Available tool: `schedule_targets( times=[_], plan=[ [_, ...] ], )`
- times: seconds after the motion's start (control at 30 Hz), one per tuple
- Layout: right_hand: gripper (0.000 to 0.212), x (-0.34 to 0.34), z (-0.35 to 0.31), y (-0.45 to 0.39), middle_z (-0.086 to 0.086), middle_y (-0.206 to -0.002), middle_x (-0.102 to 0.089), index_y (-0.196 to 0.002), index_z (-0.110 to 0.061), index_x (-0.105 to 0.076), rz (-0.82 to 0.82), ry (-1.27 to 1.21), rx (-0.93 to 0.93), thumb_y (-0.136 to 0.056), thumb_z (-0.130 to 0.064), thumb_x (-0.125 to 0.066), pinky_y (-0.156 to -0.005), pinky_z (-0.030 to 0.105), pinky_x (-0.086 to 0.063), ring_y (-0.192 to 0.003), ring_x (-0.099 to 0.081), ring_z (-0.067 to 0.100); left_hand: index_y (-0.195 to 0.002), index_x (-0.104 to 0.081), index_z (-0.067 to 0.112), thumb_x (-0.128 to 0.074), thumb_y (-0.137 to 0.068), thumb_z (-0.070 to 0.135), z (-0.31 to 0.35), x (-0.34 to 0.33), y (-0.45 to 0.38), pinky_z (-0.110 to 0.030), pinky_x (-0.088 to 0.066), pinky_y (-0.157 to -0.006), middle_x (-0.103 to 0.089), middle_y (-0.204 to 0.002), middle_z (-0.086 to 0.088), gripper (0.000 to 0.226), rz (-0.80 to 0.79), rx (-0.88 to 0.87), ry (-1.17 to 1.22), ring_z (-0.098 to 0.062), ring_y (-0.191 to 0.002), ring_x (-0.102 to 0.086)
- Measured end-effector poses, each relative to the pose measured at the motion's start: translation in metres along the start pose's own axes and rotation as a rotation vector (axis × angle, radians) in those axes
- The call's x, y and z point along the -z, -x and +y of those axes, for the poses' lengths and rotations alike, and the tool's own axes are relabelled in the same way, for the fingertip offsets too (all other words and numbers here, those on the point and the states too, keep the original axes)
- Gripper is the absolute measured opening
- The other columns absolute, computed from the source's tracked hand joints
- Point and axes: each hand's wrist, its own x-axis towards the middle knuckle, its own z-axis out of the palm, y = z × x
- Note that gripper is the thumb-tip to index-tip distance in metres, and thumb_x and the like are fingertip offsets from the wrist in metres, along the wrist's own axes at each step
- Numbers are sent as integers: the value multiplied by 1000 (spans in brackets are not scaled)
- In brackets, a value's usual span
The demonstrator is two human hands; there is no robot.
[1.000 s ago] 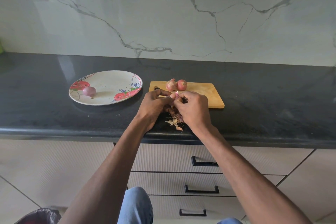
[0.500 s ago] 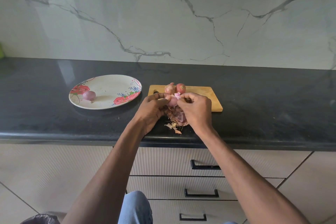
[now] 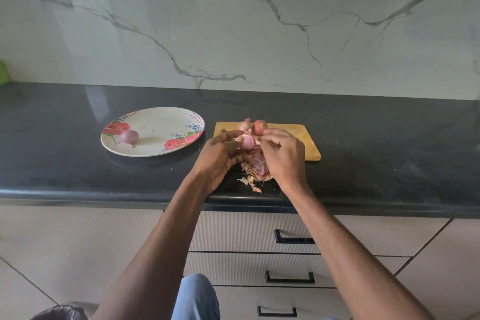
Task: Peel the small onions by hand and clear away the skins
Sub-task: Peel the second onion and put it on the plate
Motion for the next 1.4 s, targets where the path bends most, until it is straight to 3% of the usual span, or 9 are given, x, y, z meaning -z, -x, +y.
schedule_targets(
  times=[0.13, 0.27, 0.47, 0.67, 0.9, 1.0, 1.1, 1.2, 1.4],
  plan=[
    [31, 4, -5, 1, -8, -100, -75, -106, -14, -79, -76, -122, -15, -83, -34, -80, -80, 19, -56, -91, -70, 4, -113, -64, -5, -66, -88, 1, -3, 2, 0, -41, -58, -91, -72, -99, -19, 26, -19, -45, -12, -25, -88, -70],
    [19, 2, -2, 0, -1, -102, -77, -103, -12, -80, -132, -70, -7, -84, -18, -80, -89, 24, -55, -97, -69, 6, -117, -66, -5, -66, -88, -1, -3, 3, 1, -42, -57, -92, -72, -102, -19, 30, -14, -54, -33, -24, -87, -70],
    [7, -2, -3, 1, 6, -93, -74, -92, -3, -75, -65, 53, 65, -89, 0, -70, -74, 1, -40, -83, -62, 11, -114, -69, -4, -64, -93, 3, -4, 2, 0, -42, -59, -92, -73, -103, -19, 23, -2, -42, -73, -29, -92, -69],
    [17, 1, 0, -2, 2, -100, -73, -99, -7, -74, -31, -2, -23, -90, 4, -66, -75, 23, -54, -90, -66, 11, -110, -66, -2, -53, -101, 3, 3, -1, 4, -33, -63, -77, -72, -101, -20, 17, 22, -44, 36, -27, -84, -71],
    [34, 0, -1, 1, 4, -110, -76, -115, -10, -76, -120, -108, 49, -85, -26, -81, -84, 19, -56, -97, -71, 10, -111, -64, 0, -53, -102, 14, 0, 2, 3, -28, -62, -65, -72, -95, -18, 20, -3, -41, 37, -22, -66, -71],
    [24, -2, -3, 5, 2, -95, -78, -109, -8, -78, -86, -99, 89, -86, -18, -78, -71, 18, -57, -80, -70, 8, -108, -64, 0, -64, -93, 19, 1, 1, 3, -29, -63, -66, -74, -93, -15, 24, -8, -34, -7, -22, -72, -72],
    [9, -5, 0, 6, 0, -74, -73, -89, -10, -81, -97, -52, 170, -87, -16, -75, -60, 37, -53, -64, -64, 15, -104, -64, 1, -72, -80, 22, 2, 0, 4, -31, -63, -66, -74, -89, -15, 33, 8, -31, -70, -23, -73, -73],
    [21, -9, 4, 5, 1, -59, -60, -67, -7, -70, -91, 3, 187, -86, -16, -69, -51, 44, -46, -55, -53, 22, -100, -63, 1, -70, -89, 14, 1, 0, 4, -31, -63, -66, -74, -86, -14, 18, 30, -37, -107, -24, -73, -73],
    [27, -10, 4, 4, 4, -58, -56, -64, -4, -64, -76, 50, 202, -89, -14, -68, -53, 45, -44, -56, -50, 22, -100, -63, -3, -68, -93, 10, -3, 0, 1, -30, -62, -65, -71, -85, -17, 16, 23, -61, -194, -23, -64, -69]
  ],
)
